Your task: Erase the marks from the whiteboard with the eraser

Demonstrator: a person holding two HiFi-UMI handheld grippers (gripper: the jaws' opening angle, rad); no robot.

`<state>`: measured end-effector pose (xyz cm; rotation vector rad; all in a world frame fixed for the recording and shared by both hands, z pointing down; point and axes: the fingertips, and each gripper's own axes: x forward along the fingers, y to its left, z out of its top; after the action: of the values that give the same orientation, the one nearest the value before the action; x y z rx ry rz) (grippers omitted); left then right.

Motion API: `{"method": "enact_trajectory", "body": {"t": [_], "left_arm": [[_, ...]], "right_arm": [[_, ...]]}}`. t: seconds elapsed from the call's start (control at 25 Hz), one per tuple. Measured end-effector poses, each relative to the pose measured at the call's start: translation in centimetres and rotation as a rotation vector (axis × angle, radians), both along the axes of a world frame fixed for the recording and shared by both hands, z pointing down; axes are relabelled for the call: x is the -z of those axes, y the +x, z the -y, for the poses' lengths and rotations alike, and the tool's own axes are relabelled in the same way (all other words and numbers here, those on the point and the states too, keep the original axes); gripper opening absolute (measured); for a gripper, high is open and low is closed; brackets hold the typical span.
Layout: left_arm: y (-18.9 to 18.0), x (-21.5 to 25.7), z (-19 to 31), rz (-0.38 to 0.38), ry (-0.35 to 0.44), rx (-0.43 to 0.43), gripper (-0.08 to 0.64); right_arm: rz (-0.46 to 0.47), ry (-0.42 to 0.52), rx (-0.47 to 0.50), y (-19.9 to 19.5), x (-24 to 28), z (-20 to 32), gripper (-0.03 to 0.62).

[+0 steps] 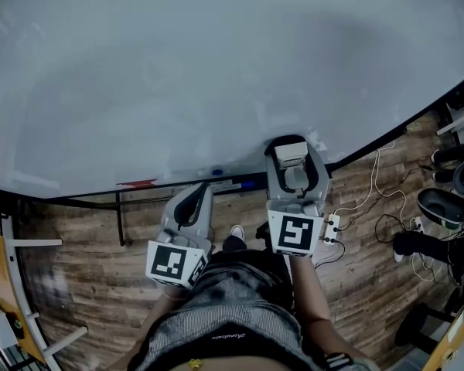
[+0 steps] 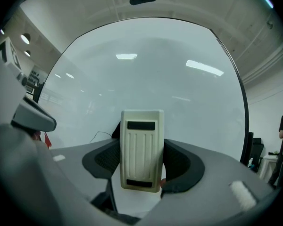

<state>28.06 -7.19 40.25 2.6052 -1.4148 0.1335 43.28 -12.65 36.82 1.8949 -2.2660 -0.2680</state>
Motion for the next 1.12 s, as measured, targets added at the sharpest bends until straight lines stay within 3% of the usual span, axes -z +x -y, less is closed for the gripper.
{"method": "enact_trajectory", "body": {"t": [0.28,0.52,0.72,1.12], "left_arm": [[1.2,0.6,0.7,0.013,0.057,-0.012,0.003],[1.7,1.9,1.0,0.003,0.091,-0.007,0.003],[1.2,3.6,0.1,0.004,0.131,0.008,0.003],[2.0,5.5,-0.4,0.060,0.200,0.001,0.003]], "right_arm": [[0.082,-0.002,0.049,-0.7,0.1,-0.7,0.265],[0.156,-0.017,0.150,-3.1,0.2,-2.6,0.264],[0.176,-0.002,0.197,-5.7,1.7,-4.6,0.264],[0.160,0.039,0.253,-7.0,3.6,-5.2,0.262]]}}
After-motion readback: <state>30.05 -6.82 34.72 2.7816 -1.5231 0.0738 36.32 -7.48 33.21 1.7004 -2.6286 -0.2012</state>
